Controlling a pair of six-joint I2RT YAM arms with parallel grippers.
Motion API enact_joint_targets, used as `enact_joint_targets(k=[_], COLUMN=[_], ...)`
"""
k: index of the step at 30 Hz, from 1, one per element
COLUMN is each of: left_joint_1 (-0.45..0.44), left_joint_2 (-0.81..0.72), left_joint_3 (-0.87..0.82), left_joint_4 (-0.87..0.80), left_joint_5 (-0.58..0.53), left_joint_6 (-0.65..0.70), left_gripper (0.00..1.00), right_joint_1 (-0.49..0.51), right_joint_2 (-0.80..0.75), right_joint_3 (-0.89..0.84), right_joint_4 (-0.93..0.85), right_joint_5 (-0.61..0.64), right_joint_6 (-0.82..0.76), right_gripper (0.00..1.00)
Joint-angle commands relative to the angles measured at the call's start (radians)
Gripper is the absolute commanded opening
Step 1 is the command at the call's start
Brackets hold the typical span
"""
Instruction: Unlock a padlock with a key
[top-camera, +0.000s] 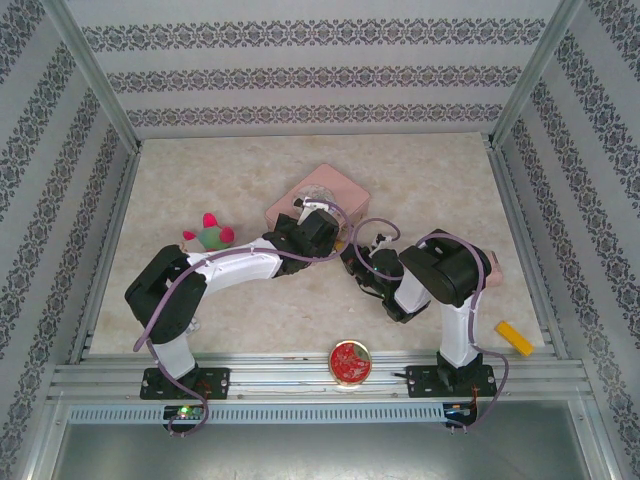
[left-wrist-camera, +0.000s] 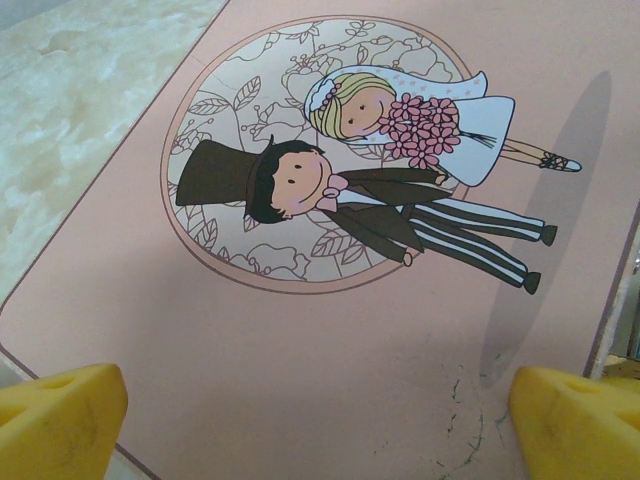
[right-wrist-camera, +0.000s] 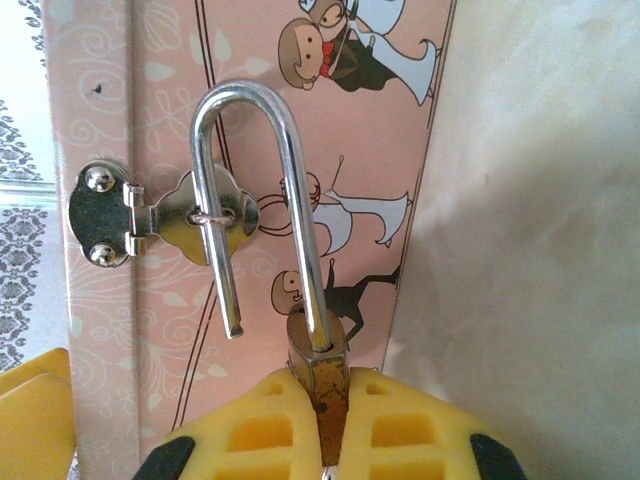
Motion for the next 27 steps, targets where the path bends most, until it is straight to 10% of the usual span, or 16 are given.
enact_joint_targets(k=[1,27], left_joint_1=[-0.006,-0.006], left_joint_2=[0.002,-0.009], left_joint_3=[-0.034,-0.035], left_joint_4=[-0.119,-0.134], left_joint_5=[-0.004,-0.003], left_joint_6=[0.016,0.016], left_gripper=[0.97,0.98], right_joint_1=[-0.033,-0.060], right_joint_2=[0.044,0.065], right_joint_3=[-0.009,0.033], right_joint_4=[-0.065,-0.051], right_joint_5=[0.154,0.158], right_joint_6=[-0.017,0.005], right_gripper=[0.00,0.00])
